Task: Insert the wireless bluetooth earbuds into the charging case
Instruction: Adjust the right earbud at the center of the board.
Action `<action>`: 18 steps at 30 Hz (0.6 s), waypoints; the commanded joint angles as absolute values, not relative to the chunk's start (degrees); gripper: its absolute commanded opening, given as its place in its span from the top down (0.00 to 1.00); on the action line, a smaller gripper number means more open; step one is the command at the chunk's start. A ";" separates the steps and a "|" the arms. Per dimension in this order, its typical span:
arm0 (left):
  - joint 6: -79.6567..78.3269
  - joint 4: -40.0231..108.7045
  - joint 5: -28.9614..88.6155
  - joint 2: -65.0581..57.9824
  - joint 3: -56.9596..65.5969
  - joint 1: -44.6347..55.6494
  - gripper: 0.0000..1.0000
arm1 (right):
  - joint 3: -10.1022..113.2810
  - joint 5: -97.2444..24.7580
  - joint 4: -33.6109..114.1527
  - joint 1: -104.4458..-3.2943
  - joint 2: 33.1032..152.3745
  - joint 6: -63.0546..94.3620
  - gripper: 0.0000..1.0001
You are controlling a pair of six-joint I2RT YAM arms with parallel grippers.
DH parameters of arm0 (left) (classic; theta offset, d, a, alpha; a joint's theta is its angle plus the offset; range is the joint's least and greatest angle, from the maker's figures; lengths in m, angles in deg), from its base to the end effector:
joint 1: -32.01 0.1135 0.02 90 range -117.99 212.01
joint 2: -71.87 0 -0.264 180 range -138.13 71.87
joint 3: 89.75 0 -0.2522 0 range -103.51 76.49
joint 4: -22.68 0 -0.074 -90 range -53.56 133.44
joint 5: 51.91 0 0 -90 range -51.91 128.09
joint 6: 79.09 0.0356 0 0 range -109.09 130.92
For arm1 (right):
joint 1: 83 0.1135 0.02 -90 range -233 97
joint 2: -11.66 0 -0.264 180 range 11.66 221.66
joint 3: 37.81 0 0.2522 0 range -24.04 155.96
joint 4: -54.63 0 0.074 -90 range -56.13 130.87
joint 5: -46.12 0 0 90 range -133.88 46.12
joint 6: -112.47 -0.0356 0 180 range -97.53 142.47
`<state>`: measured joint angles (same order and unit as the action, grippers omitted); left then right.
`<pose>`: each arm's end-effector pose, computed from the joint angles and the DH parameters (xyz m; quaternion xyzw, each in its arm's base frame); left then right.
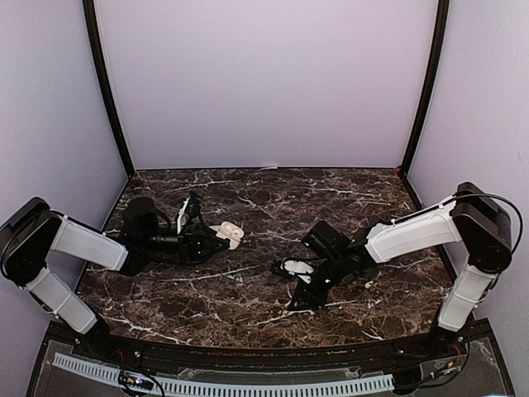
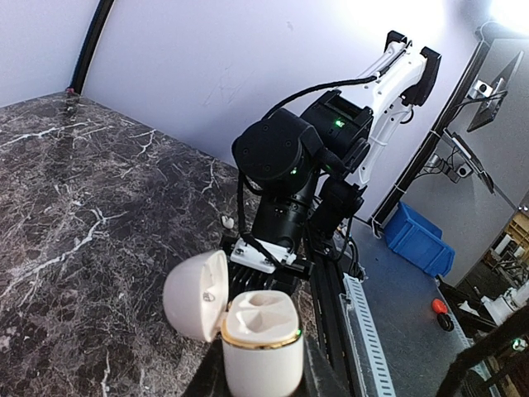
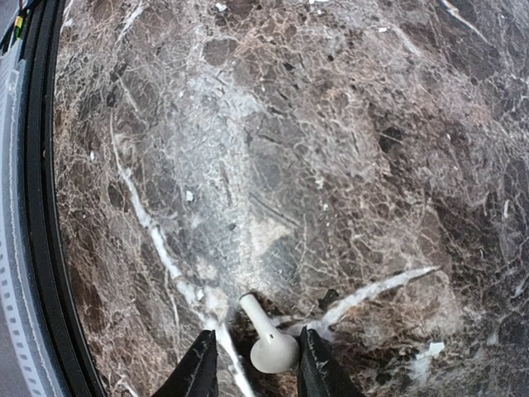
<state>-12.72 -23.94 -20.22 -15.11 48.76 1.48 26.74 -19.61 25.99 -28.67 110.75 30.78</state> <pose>0.2220 -0.1661 0.1991 0.3840 0.5894 -0.5876 0.4000 0.1732 0.2665 0.1362 -0.5360 0.7871 0.2768 0.1288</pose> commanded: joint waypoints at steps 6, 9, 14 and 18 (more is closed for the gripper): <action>-12.43 -25.36 -21.33 -14.52 47.98 1.32 0.85 | 23.14 -27.86 27.85 -24.93 106.33 21.27 0.65; -12.55 -25.82 -21.57 -14.93 47.74 1.16 0.85 | 20.67 -28.48 30.88 -24.30 104.20 19.14 0.65; -13.16 -26.13 -22.26 -15.73 47.13 1.00 0.85 | 18.22 -28.65 33.61 -24.24 103.77 17.98 0.66; -13.27 -26.40 -22.29 -15.87 47.01 0.95 0.85 | 18.04 -29.70 33.90 -24.11 103.74 17.94 0.66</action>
